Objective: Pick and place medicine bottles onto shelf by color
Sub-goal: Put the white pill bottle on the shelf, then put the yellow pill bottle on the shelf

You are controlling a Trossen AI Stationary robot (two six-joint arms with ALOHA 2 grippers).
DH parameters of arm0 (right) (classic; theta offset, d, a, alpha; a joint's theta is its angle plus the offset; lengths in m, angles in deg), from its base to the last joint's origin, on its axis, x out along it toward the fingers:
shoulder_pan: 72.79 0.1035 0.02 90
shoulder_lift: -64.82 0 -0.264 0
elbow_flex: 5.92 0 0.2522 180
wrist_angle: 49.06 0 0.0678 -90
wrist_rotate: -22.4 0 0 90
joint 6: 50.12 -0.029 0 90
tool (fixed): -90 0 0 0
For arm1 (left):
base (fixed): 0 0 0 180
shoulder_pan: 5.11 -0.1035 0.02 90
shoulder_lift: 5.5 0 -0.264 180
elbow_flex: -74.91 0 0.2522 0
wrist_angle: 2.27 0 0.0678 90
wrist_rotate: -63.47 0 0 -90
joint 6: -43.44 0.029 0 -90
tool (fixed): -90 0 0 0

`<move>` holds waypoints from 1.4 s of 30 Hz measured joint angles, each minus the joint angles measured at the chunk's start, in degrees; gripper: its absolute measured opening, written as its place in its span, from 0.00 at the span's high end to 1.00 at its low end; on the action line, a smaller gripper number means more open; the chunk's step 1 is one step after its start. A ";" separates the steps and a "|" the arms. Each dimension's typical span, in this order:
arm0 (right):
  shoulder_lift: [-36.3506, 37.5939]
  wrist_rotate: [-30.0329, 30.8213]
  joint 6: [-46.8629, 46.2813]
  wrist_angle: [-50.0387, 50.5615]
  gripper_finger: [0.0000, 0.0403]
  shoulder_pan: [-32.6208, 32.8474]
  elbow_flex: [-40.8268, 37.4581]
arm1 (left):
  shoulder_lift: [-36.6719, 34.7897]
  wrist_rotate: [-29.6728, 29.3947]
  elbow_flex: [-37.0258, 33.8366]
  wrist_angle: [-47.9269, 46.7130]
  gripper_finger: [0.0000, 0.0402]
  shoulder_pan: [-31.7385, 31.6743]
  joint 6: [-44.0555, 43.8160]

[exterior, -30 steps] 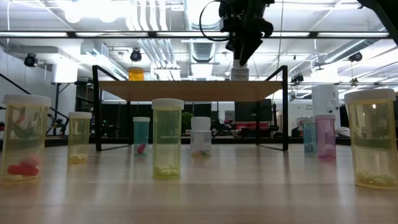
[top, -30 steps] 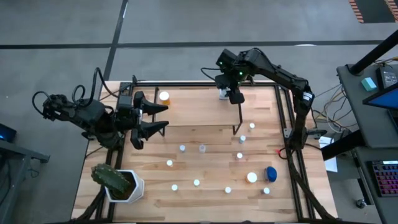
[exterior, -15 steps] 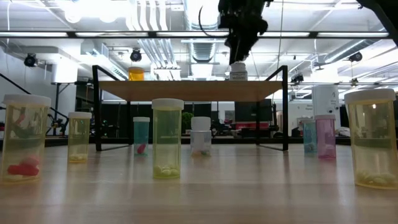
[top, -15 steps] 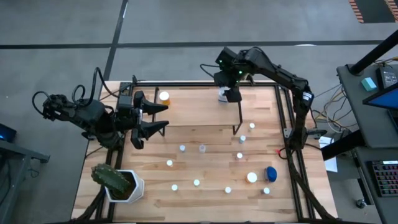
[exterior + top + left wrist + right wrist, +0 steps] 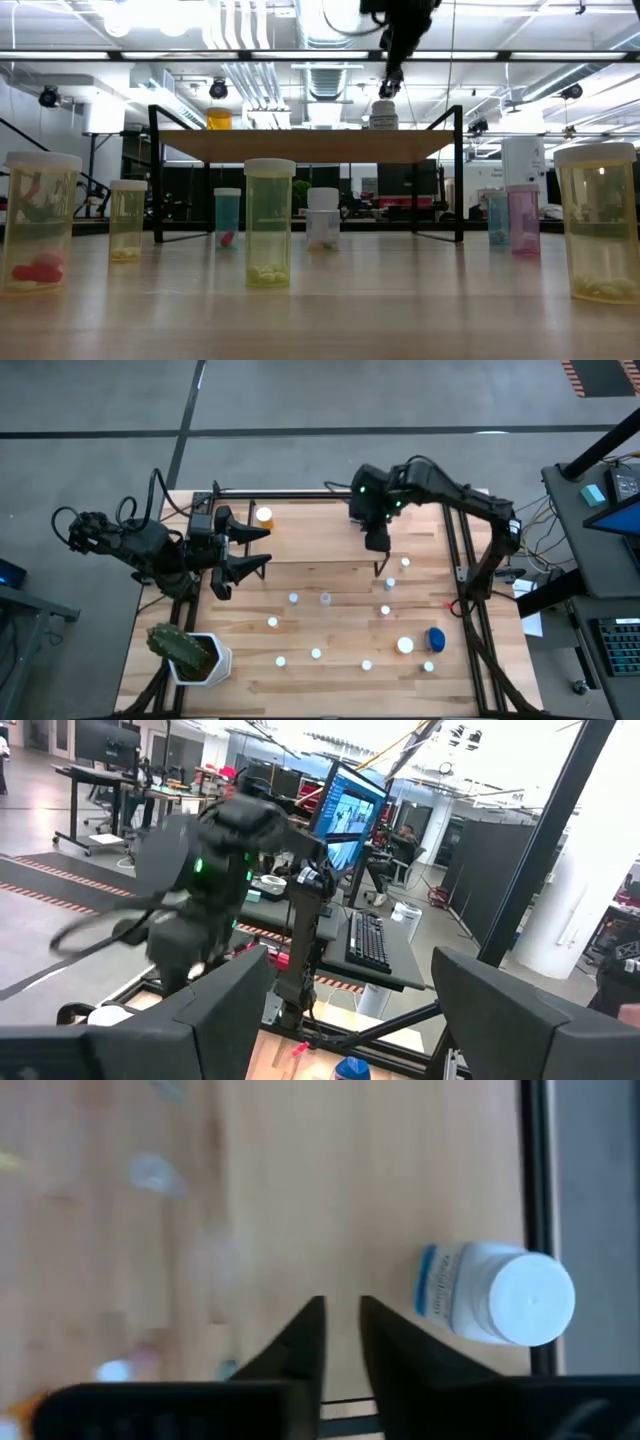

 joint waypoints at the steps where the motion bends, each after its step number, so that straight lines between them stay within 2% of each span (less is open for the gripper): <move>1: 0.04 1.24 -0.34 -1.22 0.93 0.11 -1.76 | 0.00 0.00 0.00 0.00 0.34 0.00 0.06; 7: 0.06 11.35 1.03 -4.21 0.97 -0.30 -7.96 | 0.00 0.00 0.00 -0.02 0.34 0.00 0.08; 21: 0.08 12.75 3.15 -7.56 0.98 -2.97 -8.79 | 0.00 0.02 0.00 -0.02 0.34 0.00 0.01; 25: 0.08 15.14 5.09 -7.66 0.98 -3.10 -8.79 | 0.00 0.04 0.00 -0.02 0.34 0.00 0.03; 31: 0.17 14.26 3.86 -7.74 0.98 -2.96 -8.79 | 0.00 0.04 0.00 -0.02 0.34 0.00 0.03; 36: 3.38 5.68 -5.77 -5.27 0.98 -0.05 -7.13 | 0.30 0.04 0.00 0.04 0.34 0.00 -1.76; 39: 8.66 3.08 -11.94 -12.93 0.98 4.54 -8.69 | 1.87 0.64 -0.02 0.02 0.34 0.10 -6.62; 42: 13.75 3.01 -15.25 -25.30 0.98 9.65 -13.23 | 4.91 4.55 -0.19 -0.62 0.34 0.48 -11.74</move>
